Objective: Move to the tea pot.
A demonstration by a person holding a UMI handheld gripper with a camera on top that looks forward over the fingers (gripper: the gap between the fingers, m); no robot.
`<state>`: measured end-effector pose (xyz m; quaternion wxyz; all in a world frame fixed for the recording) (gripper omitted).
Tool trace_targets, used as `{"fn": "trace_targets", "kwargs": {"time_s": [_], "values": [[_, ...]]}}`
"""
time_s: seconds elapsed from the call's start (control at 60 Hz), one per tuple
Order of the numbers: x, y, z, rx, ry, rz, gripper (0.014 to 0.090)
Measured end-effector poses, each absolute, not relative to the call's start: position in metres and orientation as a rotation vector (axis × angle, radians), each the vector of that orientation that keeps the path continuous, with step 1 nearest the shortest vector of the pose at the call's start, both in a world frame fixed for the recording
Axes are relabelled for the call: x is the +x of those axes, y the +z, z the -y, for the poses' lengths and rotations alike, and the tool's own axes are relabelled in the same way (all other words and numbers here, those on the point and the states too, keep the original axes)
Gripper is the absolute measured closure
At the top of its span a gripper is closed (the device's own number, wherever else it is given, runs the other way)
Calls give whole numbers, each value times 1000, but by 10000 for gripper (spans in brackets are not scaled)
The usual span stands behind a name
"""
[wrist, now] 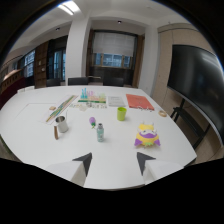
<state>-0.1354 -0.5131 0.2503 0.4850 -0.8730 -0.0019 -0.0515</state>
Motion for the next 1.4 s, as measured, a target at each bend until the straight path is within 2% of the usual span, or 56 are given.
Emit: {"fn": "trace_targets", "kwargs": {"time_s": [0.333, 0.583, 0.75, 1.0, 1.183, 1.4], "values": [[-158, 210, 546, -2185, -122, -15, 194], [-250, 170, 528, -2221, -24, 75, 194], [-331, 151, 483, -2217, 45, 148, 191], [-425, 123, 369, -2200, 80, 147, 191], [-445, 91, 305, -2231, 43, 103, 195], [-449, 67, 276, -2269, 24, 63, 191]]}}
